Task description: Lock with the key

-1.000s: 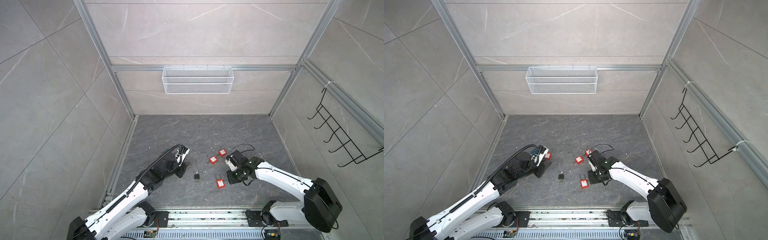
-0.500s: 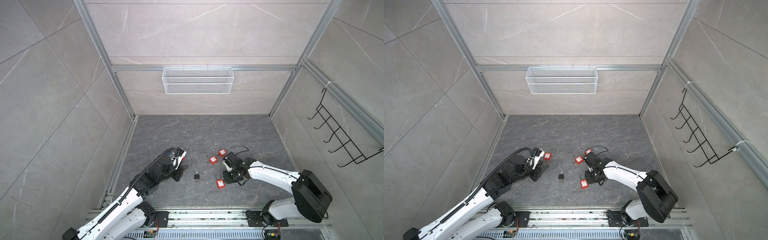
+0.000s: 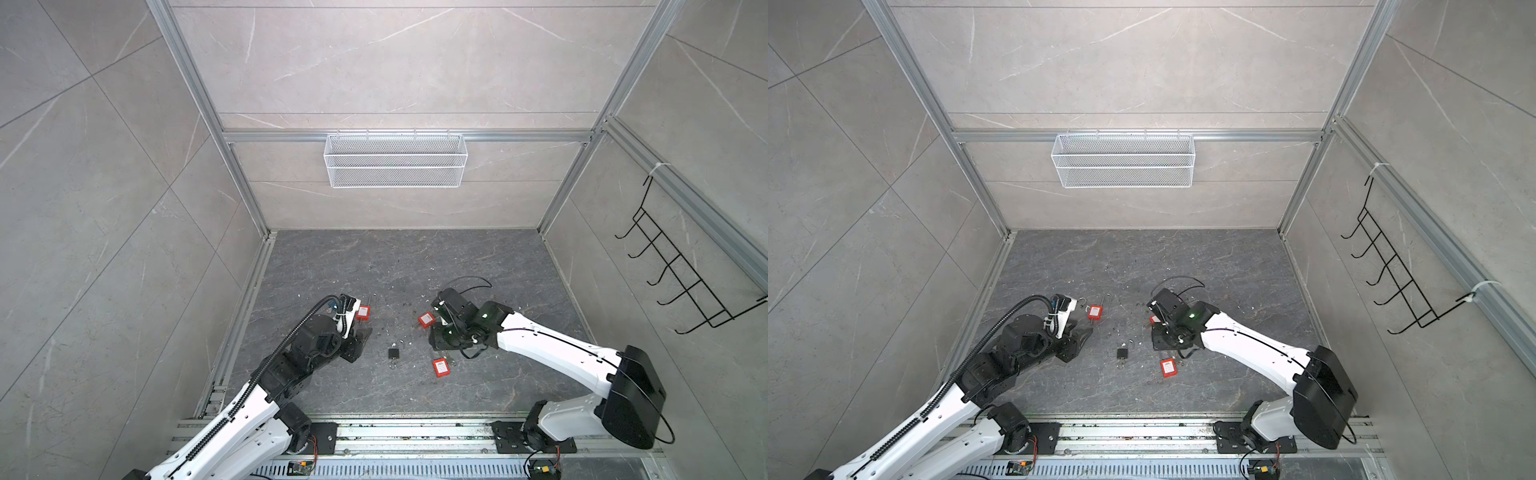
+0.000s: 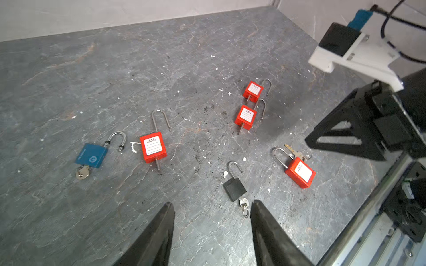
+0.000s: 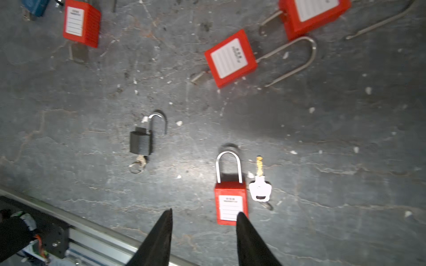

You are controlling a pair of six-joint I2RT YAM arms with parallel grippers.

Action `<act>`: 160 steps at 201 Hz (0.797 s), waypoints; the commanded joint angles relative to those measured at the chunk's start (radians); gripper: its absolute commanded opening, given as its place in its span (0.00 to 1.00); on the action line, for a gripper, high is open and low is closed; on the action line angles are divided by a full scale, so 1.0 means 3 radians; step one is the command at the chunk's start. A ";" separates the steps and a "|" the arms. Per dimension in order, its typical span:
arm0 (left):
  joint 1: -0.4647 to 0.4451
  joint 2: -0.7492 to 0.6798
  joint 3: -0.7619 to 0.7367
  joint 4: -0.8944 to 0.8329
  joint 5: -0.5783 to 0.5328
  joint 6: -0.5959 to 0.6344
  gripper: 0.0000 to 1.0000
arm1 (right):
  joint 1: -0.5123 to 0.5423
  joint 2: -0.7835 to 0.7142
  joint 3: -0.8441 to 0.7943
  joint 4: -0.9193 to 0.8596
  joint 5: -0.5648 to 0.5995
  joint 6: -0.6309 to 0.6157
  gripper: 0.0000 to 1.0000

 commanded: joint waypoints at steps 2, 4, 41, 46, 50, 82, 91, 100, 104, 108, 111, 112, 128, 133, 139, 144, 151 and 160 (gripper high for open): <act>0.0046 -0.0189 0.0010 -0.0084 -0.0448 -0.0440 0.67 | 0.0263 0.0394 0.0339 -0.0266 0.0180 0.0425 0.50; 0.0052 -0.0202 0.0015 -0.0098 -0.0473 -0.0472 0.68 | 0.0279 0.0437 0.0379 -0.0289 0.0196 0.0440 0.50; 0.0194 -0.0158 0.0137 -0.0270 -0.0397 -0.0595 0.72 | 0.0409 0.1032 0.0806 -0.0466 0.0132 0.0425 0.54; 0.0209 -0.0132 0.0164 -0.0311 -0.0412 -0.0616 0.73 | 0.0408 0.1095 0.0845 -0.0481 0.0110 0.0412 0.54; 0.0230 -0.0114 0.0187 -0.0340 -0.0428 -0.0632 0.73 | 0.0408 0.1140 0.0874 -0.0488 0.0087 0.0395 0.55; 0.0434 -0.0028 0.0219 -0.0396 -0.0291 -0.0744 0.73 | 0.0412 0.1434 0.1110 -0.0519 -0.0113 0.0252 0.59; 0.0509 -0.0007 0.0208 -0.0382 -0.0202 -0.0770 0.73 | 0.0409 0.1505 0.1174 -0.0517 -0.0174 0.0199 0.60; 0.0573 0.0018 0.0194 -0.0364 -0.0108 -0.0796 0.73 | 0.0412 0.1598 0.1251 -0.0524 -0.0259 0.0153 0.61; 0.0605 0.0030 0.0188 -0.0351 -0.0062 -0.0797 0.73 | 0.0410 0.1639 0.1287 -0.0529 -0.0286 0.0133 0.61; 0.0635 0.0043 0.0176 -0.0334 -0.0011 -0.0795 0.73 | 0.0408 0.1677 0.1315 -0.0531 -0.0318 0.0122 0.61; 0.0656 0.0050 0.0168 -0.0325 0.0022 -0.0795 0.73 | 0.0409 0.1712 0.1336 -0.0535 -0.0346 0.0105 0.61; 0.0661 0.0056 0.0165 -0.0323 0.0028 -0.0792 0.73 | 0.0406 0.1721 0.1340 -0.0538 -0.0355 0.0101 0.61; 0.0745 0.0115 0.0131 -0.0261 0.0208 -0.0747 0.73 | 0.0398 0.1886 0.1462 -0.0594 -0.0441 0.0054 0.61; 0.0758 0.0137 0.0126 -0.0255 0.0234 -0.0735 0.73 | 0.0398 0.1928 0.1500 -0.0608 -0.0459 0.0037 0.61; 0.0771 0.0165 0.0125 -0.0254 0.0239 -0.0721 0.73 | 0.0397 0.1973 0.1544 -0.0633 -0.0455 0.0029 0.61; 0.0773 0.0185 0.0128 -0.0254 0.0244 -0.0710 0.73 | 0.0393 0.2003 0.1573 -0.0646 -0.0455 0.0024 0.61; 0.0777 0.0207 0.0136 -0.0261 0.0255 -0.0698 0.73 | 0.0391 0.2037 0.1608 -0.0667 -0.0459 0.0017 0.61; 0.0784 0.0228 0.0136 -0.0264 0.0265 -0.0683 0.73 | 0.0375 0.2072 0.1641 -0.0687 -0.0461 0.0014 0.61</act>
